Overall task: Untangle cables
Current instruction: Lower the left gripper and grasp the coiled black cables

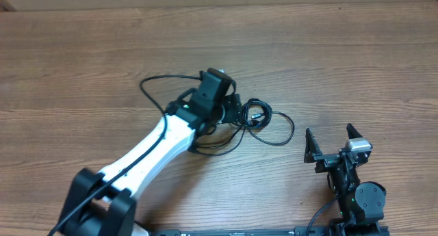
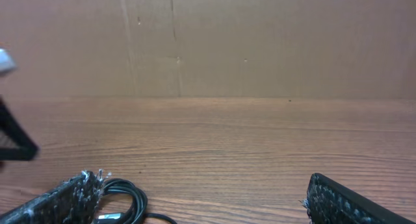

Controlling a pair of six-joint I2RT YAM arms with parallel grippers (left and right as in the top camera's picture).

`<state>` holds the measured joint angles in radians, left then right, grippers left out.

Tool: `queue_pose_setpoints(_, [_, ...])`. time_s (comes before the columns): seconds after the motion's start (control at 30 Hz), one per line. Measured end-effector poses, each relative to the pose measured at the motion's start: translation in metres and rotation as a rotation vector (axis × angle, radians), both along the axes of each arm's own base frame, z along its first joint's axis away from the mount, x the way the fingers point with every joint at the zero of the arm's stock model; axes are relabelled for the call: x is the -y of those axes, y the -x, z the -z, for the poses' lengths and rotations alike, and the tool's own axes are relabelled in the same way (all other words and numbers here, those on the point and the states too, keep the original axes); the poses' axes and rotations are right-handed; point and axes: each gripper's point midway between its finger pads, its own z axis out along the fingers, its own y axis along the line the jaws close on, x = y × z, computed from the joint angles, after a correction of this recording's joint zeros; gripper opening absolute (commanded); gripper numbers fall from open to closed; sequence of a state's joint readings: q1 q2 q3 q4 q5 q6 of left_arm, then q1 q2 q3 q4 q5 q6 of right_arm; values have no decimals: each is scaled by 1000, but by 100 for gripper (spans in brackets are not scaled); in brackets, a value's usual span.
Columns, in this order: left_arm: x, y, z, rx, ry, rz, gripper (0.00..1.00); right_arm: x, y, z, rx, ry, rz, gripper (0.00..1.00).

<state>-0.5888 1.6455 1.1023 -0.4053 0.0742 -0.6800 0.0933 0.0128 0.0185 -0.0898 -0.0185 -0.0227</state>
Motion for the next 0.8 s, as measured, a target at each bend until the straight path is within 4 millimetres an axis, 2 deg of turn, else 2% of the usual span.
queue_pose_setpoints(0.13, [14,-9,16,34,-14,56,64,0,0,0,0,0,0,100])
queue_pose_setpoints(0.2, [19,-13,26,50,-31,85,59,0,0,0,0,0,0,100])
queue_pose_setpoints(0.37, [24,-23,57,59,-71,126,54,0,0,0,-1,0,0,100])
queue_pose_setpoints(0.53, [25,-18,91,1,-101,160,33,0,0,0,0,0,0,100])
queue_pose_setpoints(0.63, [29,-17,91,-7,-79,174,4,0,0,0,0,0,0,100])
queue_pose_setpoints(0.8, [32,-14,89,-9,-80,210,4,0,0,0,0,0,0,100])
